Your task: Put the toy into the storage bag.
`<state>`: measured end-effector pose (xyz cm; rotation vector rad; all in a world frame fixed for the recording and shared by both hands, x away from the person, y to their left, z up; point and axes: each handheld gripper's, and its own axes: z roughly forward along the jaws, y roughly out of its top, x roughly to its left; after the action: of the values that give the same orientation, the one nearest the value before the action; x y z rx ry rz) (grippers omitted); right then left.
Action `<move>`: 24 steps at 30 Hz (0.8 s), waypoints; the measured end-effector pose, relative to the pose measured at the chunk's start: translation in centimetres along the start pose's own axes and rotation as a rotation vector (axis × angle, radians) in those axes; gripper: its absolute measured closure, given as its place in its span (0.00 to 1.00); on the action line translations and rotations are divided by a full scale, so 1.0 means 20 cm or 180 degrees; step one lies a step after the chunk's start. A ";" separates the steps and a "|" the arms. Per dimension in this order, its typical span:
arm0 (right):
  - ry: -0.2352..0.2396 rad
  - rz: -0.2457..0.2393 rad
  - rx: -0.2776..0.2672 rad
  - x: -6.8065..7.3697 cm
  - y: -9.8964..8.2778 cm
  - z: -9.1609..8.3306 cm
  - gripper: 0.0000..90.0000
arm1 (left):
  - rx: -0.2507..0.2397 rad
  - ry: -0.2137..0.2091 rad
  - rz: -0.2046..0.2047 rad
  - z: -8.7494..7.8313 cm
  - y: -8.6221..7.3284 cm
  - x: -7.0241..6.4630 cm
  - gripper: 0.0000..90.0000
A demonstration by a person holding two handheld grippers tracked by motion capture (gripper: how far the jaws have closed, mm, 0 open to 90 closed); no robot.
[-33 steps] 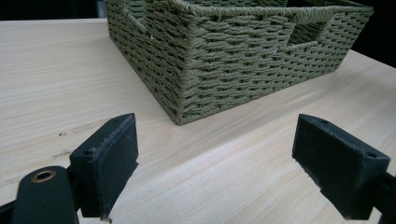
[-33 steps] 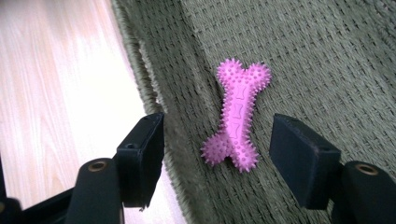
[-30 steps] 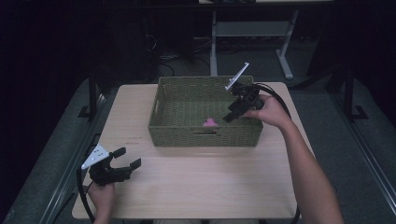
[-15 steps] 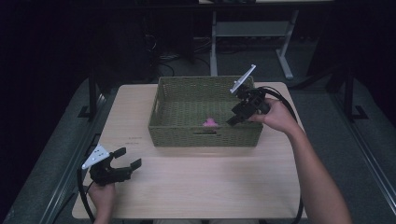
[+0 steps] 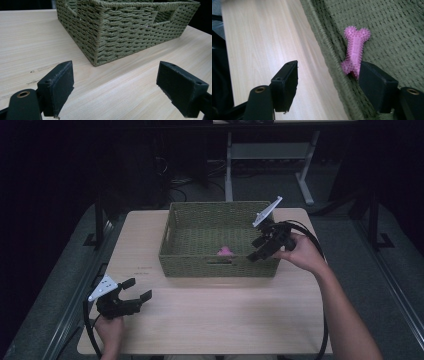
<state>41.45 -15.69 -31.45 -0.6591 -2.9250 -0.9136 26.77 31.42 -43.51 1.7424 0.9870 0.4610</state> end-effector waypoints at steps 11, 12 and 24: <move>-0.0045 0.0004 -0.0039 0.07 -0.11 -0.01 0.33 | 0.0013 0.0001 0.0014 0.00 0.00 0.00 0.15; -0.0052 0.0004 -0.0045 0.07 -0.12 -0.01 0.33 | 0.0017 0.0001 0.0018 0.00 0.00 0.00 0.15; -0.0057 0.0002 -0.0105 0.14 -0.23 0.01 0.32 | 0.0025 -0.0004 0.0024 0.01 0.00 -0.01 0.15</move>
<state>37.12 -17.97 -33.84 -0.6733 -2.9312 -0.9631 26.74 31.22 -43.53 1.7538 0.9829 0.4613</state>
